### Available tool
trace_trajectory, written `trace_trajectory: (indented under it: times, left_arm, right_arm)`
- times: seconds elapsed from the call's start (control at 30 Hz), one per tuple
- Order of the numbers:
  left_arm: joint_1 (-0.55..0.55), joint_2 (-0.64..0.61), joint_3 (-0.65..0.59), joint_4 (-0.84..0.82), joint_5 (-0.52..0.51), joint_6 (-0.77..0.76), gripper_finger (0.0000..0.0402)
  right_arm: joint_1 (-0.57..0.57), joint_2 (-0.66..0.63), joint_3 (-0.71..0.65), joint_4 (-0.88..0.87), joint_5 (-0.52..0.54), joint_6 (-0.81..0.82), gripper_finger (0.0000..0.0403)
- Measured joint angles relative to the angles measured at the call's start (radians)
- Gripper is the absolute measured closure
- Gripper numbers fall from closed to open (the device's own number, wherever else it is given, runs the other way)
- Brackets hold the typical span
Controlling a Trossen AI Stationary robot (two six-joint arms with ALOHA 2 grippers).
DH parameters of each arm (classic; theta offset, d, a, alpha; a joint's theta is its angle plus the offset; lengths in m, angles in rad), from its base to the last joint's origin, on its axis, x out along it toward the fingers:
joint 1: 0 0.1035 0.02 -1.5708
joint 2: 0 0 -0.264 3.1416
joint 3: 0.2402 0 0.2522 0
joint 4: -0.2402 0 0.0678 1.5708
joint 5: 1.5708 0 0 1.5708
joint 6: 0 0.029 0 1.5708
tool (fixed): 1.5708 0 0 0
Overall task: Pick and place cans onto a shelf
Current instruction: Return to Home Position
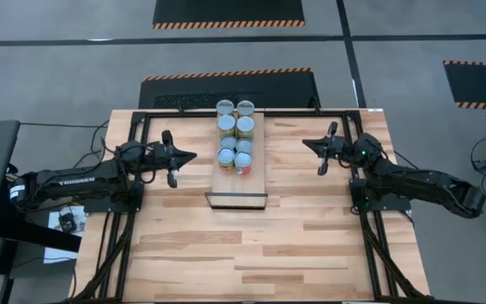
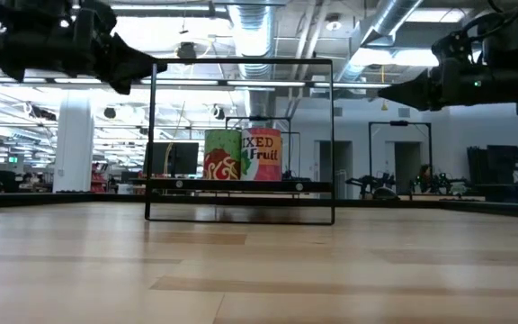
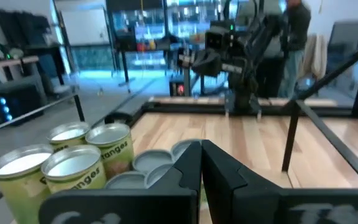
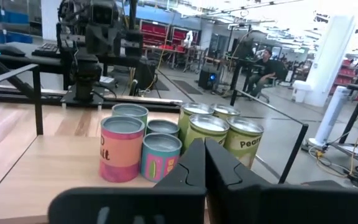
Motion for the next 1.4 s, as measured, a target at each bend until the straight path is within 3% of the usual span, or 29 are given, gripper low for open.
trace_trajectory:
  times: [0.13,0.23,0.53,0.7,1.07,1.4]
  left_arm:
    - [0.000,-0.002,-0.119,0.210,0.000,-0.057,0.0400]
    - [0.000,-0.027,-0.169,0.256,-0.001,-0.100,0.0400]
    - [0.000,-0.202,-0.171,0.094,-0.002,-0.101,0.0400]
    - [0.000,-0.323,-0.171,-0.065,-0.048,-0.098,0.0400]
    - [0.000,-0.610,-0.171,-0.328,-0.134,-0.048,0.0400]
    - [0.000,-0.603,-0.218,-0.320,-0.142,-0.067,0.0400]
  right_arm:
    - [0.000,-0.011,0.000,-0.008,0.000,0.001,0.0391]
    - [0.000,-0.011,0.000,-0.009,0.001,0.001,0.0391]
    - [-0.026,-0.012,-0.019,-0.002,0.004,-0.001,0.0396]
    - [-0.066,-0.042,-0.074,0.100,0.002,0.046,0.0396]
    - [-0.134,-0.139,-0.075,-0.059,0.002,0.051,0.0396]
    - [-0.134,-0.161,-0.076,-0.091,0.003,0.046,0.0398]
